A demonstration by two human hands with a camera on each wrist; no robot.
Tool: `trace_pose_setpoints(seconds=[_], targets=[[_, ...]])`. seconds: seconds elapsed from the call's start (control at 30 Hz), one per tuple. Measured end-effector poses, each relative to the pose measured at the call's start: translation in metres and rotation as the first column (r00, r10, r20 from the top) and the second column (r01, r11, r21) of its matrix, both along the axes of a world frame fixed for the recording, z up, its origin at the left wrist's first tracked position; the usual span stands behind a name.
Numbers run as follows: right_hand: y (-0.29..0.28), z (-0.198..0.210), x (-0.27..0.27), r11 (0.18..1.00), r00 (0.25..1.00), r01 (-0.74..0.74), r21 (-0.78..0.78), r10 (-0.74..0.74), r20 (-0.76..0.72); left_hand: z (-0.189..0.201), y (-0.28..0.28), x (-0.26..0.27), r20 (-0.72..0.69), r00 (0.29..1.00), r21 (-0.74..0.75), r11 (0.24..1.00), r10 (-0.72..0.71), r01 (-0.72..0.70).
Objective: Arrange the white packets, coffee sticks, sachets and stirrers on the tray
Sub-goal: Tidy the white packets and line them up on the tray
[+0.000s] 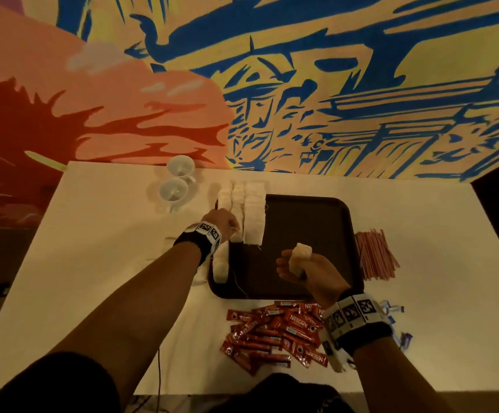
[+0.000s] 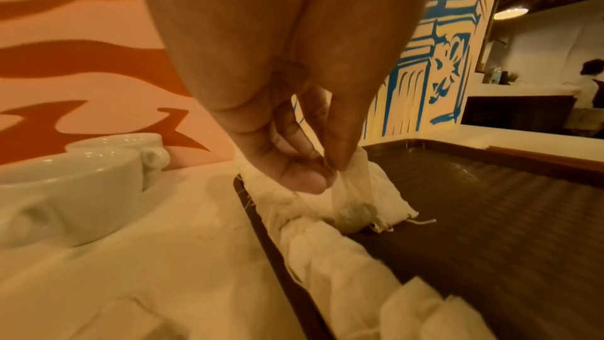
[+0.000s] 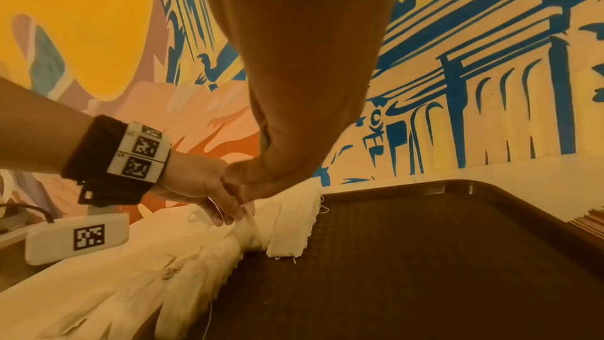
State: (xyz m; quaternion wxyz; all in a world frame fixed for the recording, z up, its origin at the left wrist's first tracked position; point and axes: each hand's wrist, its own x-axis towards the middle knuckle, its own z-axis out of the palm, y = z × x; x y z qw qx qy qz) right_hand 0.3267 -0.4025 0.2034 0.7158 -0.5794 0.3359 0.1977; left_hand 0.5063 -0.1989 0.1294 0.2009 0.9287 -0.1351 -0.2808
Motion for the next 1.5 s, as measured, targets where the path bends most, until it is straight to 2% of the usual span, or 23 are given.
trace_pose_setpoints(seconds=[0.17,0.47,0.63,0.73,0.83,0.9,0.97,1.03,1.1,1.2,1.33,1.5], targets=[[0.001,-0.003,0.014,0.999,0.999,0.031,0.041,-0.030,-0.032,-0.015,-0.010,0.011,-0.017,0.998,0.065,0.996,-0.062,0.063],[-0.001,-0.015,0.025,0.995,0.999,0.033,0.098,-0.029,-0.041,-0.017,-0.019,0.019,0.073,0.986,0.135,0.981,-0.150,0.139],[0.000,-0.021,0.025,0.992,0.999,0.019,0.122,-0.014,-0.035,-0.016,-0.018,0.014,0.173,0.981,0.167,0.984,-0.087,0.058],[-0.003,-0.022,0.026,0.993,0.999,-0.032,0.115,0.032,-0.002,-0.007,-0.013,0.008,0.260,0.962,0.067,0.992,0.082,-0.103],[-0.006,-0.021,0.030,0.992,0.993,-0.103,0.069,0.097,0.073,0.009,-0.005,-0.006,0.288,0.922,-0.129,0.964,0.260,-0.231],[-0.005,-0.018,0.034,0.992,0.988,-0.109,0.059,0.102,0.116,0.019,-0.002,-0.020,0.278,0.891,-0.285,0.917,0.358,-0.279],[-0.002,-0.013,0.038,0.995,0.983,-0.091,0.046,0.083,0.161,0.034,-0.001,-0.037,0.204,0.884,-0.431,0.849,0.420,-0.304],[0.003,-0.005,0.041,0.995,0.977,-0.077,0.059,0.063,0.206,0.049,-0.001,-0.057,0.089,0.915,-0.543,0.789,0.393,-0.286],[0.010,0.005,0.040,0.993,0.962,-0.095,0.066,0.075,0.264,0.066,-0.001,-0.077,-0.055,0.950,-0.643,0.717,0.307,-0.269],[0.017,0.024,0.034,0.988,0.929,-0.154,0.025,0.135,0.345,0.087,-0.003,-0.105,-0.165,0.965,-0.700,0.665,0.205,-0.261],[0.019,0.048,0.023,0.977,0.881,-0.186,-0.108,0.214,0.422,0.110,-0.005,-0.131,-0.123,0.964,-0.750,0.614,0.235,-0.245],[0.014,0.081,0.002,0.939,0.799,-0.224,-0.262,0.331,0.502,0.138,-0.009,-0.159,-0.040,0.956,-0.733,0.642,0.292,-0.227]])
